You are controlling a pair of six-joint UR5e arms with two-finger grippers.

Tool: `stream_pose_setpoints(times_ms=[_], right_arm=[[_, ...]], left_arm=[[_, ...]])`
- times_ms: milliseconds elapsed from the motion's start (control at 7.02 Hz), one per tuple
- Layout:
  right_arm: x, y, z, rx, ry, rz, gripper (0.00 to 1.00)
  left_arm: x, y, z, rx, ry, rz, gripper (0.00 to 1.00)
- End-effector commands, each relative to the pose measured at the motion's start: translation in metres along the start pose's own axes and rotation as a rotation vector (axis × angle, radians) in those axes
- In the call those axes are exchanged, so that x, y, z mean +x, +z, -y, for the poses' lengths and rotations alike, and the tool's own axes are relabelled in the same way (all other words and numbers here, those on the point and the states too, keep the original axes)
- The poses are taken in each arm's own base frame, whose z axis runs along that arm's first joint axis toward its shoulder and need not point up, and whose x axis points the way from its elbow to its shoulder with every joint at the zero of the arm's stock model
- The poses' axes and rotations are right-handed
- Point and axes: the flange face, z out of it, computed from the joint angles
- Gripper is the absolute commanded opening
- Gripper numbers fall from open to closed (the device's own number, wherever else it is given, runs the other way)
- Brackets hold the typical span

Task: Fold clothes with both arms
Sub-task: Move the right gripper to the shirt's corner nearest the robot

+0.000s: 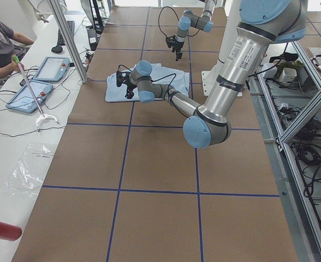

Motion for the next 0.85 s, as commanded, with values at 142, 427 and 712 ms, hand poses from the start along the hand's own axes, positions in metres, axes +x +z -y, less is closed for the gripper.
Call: stream_pose_setpoints(times_ms=[142,427,712], right_arm=[[-0.082,-0.03,-0.006,0.025,0.654,0.114,1.0],[-0.128,-0.032,-0.044,-0.005,1.033,0.148,1.0],[-0.136,-0.022,-0.053,-0.032,1.259,0.129,0.97]], left_arm=[[0.008,-0.013,0.001,0.006,-0.002,-0.013,1.0],[-0.001,-0.024,-0.004,0.005,-0.001,-0.015,1.0],[-0.001,-0.028,-0.004,0.012,0.0,-0.02,1.0]])
